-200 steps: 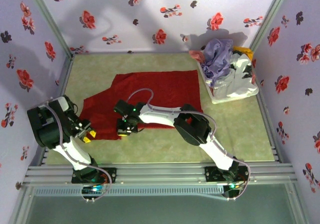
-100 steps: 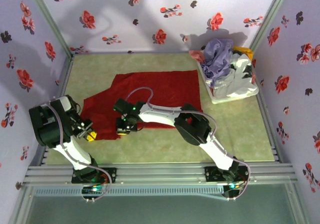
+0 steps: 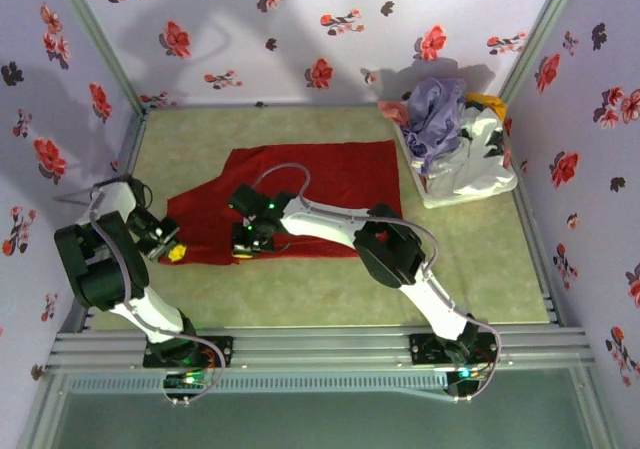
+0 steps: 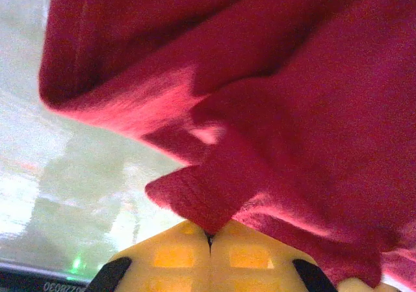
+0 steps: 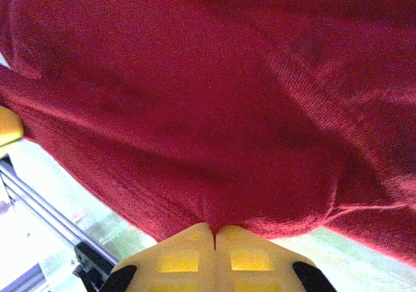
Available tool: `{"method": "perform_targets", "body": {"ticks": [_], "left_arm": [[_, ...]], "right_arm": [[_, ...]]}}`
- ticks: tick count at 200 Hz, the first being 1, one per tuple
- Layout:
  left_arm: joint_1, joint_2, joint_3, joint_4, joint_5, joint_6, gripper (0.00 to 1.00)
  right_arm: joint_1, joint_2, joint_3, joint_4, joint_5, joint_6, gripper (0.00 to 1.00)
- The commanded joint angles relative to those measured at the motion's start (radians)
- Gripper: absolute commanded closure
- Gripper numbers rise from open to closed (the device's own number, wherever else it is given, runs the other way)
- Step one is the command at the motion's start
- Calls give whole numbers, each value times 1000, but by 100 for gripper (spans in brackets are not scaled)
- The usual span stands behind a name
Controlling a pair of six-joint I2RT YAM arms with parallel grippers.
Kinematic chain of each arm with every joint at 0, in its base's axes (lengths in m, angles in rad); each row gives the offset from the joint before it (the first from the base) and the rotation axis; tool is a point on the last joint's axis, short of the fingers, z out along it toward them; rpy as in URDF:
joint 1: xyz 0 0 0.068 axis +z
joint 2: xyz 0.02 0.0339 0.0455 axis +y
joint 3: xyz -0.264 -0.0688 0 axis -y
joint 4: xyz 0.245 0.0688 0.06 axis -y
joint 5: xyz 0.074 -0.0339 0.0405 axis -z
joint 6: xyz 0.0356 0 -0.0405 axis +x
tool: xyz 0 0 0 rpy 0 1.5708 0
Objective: Fold and stack the t-shirts
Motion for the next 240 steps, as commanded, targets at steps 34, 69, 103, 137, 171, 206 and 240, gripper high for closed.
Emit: {"method": "perform_targets", "body": {"ticks": [34, 69, 103, 137, 171, 206, 240], "left_arm": [[-61, 64, 209, -110, 69, -10, 100], [-79, 157, 289, -69, 69, -25, 100], [-123, 252, 401, -33, 176, -16, 100], [-173, 358, 529, -78, 162, 9, 100], [-187, 415, 590, -74, 144, -9, 100], [-188, 444, 601, -51, 143, -33, 100], [-187, 462, 631, -38, 127, -75, 100]], "right_arm": [[-104, -14, 136, -99, -40, -32, 100], [-153, 74, 255, -186, -61, -88, 100], [-197, 142, 339, -217, -80, -93, 100], [-219, 191, 404, -245, -92, -99, 100], [-238, 202, 401, -238, -82, -97, 100], [-257, 224, 427, -216, -86, -100, 97], [-289, 259, 478, -187, -88, -106, 95]]}}
